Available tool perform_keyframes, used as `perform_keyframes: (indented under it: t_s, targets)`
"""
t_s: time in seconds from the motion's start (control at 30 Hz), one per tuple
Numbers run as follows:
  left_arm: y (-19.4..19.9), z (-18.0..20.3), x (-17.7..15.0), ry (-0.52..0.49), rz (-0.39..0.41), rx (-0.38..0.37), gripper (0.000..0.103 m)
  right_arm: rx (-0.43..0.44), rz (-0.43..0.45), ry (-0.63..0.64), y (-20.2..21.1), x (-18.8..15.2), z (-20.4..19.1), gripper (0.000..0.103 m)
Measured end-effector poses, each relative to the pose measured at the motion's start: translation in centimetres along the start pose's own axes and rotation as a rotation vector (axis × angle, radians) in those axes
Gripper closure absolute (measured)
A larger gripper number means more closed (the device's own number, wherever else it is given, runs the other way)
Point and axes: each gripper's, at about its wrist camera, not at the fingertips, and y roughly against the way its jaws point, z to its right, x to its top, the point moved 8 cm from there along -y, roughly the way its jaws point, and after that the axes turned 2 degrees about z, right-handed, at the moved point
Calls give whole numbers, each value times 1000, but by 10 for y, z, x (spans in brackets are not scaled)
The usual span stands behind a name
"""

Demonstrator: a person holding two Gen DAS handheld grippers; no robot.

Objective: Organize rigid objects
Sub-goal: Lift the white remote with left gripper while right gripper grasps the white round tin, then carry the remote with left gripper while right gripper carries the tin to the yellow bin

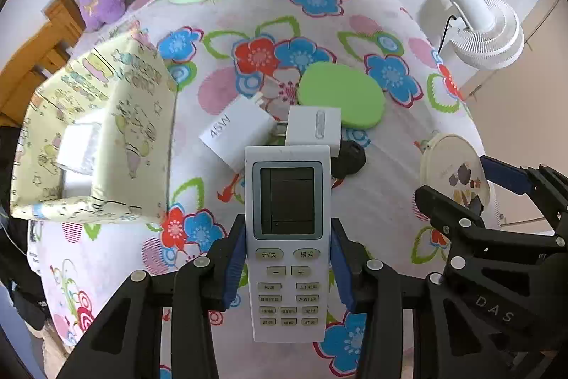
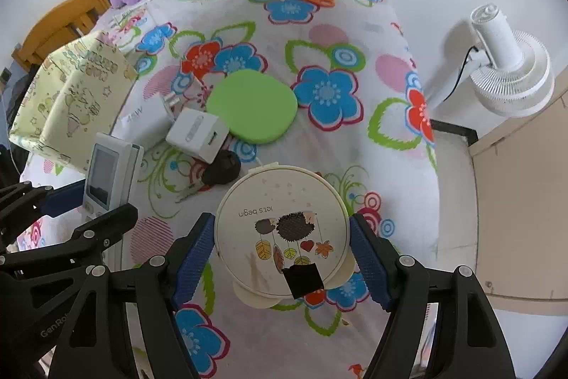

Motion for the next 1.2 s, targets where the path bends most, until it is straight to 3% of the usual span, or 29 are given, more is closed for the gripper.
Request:
perform_keyframes:
  t_s: [0.47, 1.2]
  targets:
    - [36, -1, 10, 13, 63, -2, 58, -5, 63, -23, 43, 13, -4, 26]
    - [91, -25, 33, -70, 166, -11, 58, -27, 174, -77, 97, 47, -29, 26]
